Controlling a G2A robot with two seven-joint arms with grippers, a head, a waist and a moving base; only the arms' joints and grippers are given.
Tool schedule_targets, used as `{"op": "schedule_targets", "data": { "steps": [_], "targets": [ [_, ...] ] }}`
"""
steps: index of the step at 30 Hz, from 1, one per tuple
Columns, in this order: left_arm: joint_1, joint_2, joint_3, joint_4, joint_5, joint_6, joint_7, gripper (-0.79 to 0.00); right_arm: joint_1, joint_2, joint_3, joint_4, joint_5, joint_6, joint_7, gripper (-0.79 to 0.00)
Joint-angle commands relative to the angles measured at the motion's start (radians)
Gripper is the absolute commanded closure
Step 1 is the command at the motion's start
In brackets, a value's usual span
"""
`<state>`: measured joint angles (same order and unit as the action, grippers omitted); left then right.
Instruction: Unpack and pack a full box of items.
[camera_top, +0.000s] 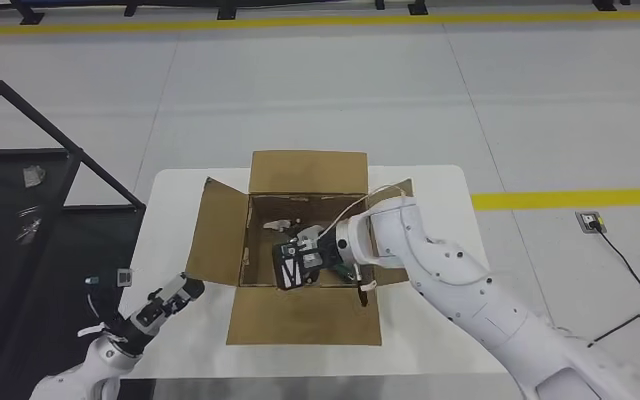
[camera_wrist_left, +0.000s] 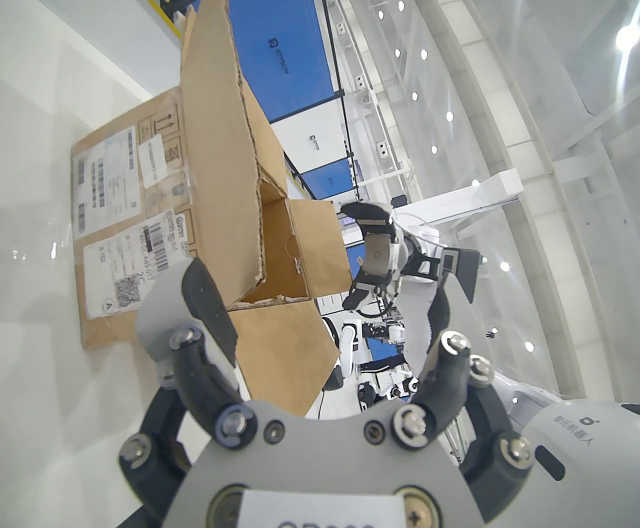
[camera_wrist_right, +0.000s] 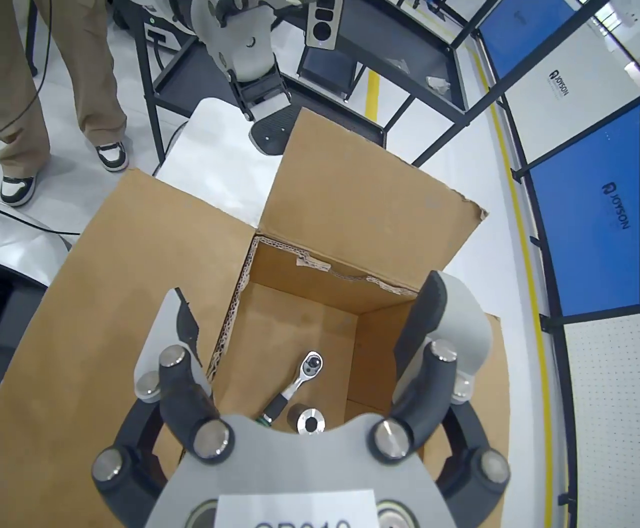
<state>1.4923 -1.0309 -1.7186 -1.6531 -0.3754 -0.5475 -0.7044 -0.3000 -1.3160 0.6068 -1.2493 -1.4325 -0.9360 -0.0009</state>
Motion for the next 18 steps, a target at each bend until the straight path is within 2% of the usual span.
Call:
{"op": "schedule_targets", "data": {
  "steps": [1, 5, 9, 13, 18],
  "targets": [
    [0.0, -0.001, 0.006, -0.015, 0.007, 0.001, 0.001, -0.785, 0.0, 0.0, 0.0, 0.006, 0.0, 0.0, -0.033, -0.785],
    [-0.004, -0.001, 0.017, -0.056, 0.028, 0.006, 0.002, -0.785, -0.016, 0.006, 0.024, -0.024, 0.0, 0.026, -0.063, -0.785],
    [-0.012, -0.002, 0.036, -0.095, 0.048, 0.024, 0.003, -0.785, -0.056, 0.04, 0.109, -0.095, -0.024, -0.017, -0.16, -0.785],
    [-0.029, -0.004, 0.077, -0.12, 0.077, 0.052, 0.001, -0.785, -0.148, 0.086, 0.237, -0.193, -0.004, -0.075, -0.312, -0.785],
    [-0.068, -0.01, 0.149, -0.126, 0.109, 0.094, -0.002, -0.785, -0.273, 0.154, 0.345, -0.277, 0.035, -0.076, -0.532, -0.785]
  ]
}}
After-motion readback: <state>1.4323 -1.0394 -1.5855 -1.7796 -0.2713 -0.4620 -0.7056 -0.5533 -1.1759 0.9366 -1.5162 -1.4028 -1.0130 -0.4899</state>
